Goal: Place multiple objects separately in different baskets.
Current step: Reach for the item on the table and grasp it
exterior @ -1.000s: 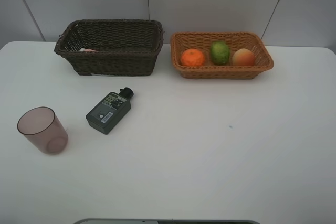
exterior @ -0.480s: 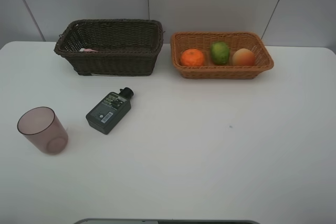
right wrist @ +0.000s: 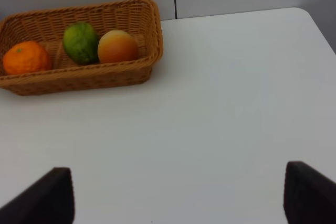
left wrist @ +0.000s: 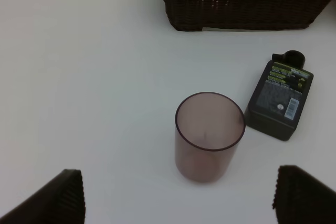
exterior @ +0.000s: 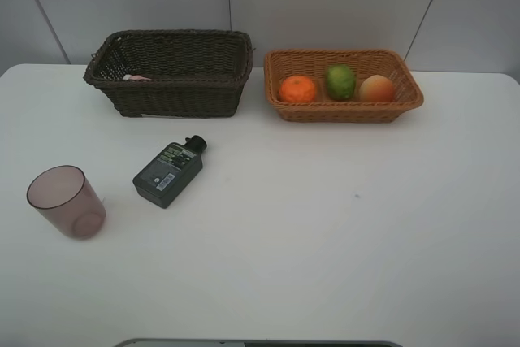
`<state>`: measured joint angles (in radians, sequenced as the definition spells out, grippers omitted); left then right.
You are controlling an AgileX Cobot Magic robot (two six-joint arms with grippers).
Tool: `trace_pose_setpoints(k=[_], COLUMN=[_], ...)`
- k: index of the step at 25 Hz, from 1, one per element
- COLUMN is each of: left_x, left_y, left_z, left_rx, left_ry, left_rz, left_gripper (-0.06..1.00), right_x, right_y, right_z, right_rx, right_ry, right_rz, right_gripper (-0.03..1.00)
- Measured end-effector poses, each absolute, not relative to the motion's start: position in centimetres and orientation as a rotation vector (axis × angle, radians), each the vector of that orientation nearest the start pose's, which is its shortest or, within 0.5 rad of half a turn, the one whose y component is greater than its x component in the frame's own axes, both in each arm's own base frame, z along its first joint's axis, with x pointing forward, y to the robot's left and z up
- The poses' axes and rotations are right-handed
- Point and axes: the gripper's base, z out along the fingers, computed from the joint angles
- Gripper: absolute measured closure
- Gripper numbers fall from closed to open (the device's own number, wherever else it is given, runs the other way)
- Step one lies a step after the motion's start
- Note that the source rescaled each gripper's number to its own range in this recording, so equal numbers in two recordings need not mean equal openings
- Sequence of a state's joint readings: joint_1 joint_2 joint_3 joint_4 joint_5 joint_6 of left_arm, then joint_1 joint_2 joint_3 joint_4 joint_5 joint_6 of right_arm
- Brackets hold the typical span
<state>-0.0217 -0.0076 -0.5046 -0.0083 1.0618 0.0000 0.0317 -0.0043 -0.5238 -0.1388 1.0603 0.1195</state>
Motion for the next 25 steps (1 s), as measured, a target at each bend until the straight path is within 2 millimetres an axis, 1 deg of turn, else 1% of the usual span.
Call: trace_pose_setpoints(k=[25], left_x=[-0.67], left_y=[-0.03], left_z=[27.84], left_rx=[0.048], left_ry=[2.033], left_rz=[-0.039], left_gripper=[0.01], right_x=[-0.85], right_y=[-1.13], right_z=[28.45], right_rx=[0.097], right_ry=[2.007], right_rz=[-0.069], right_gripper=[0.20])
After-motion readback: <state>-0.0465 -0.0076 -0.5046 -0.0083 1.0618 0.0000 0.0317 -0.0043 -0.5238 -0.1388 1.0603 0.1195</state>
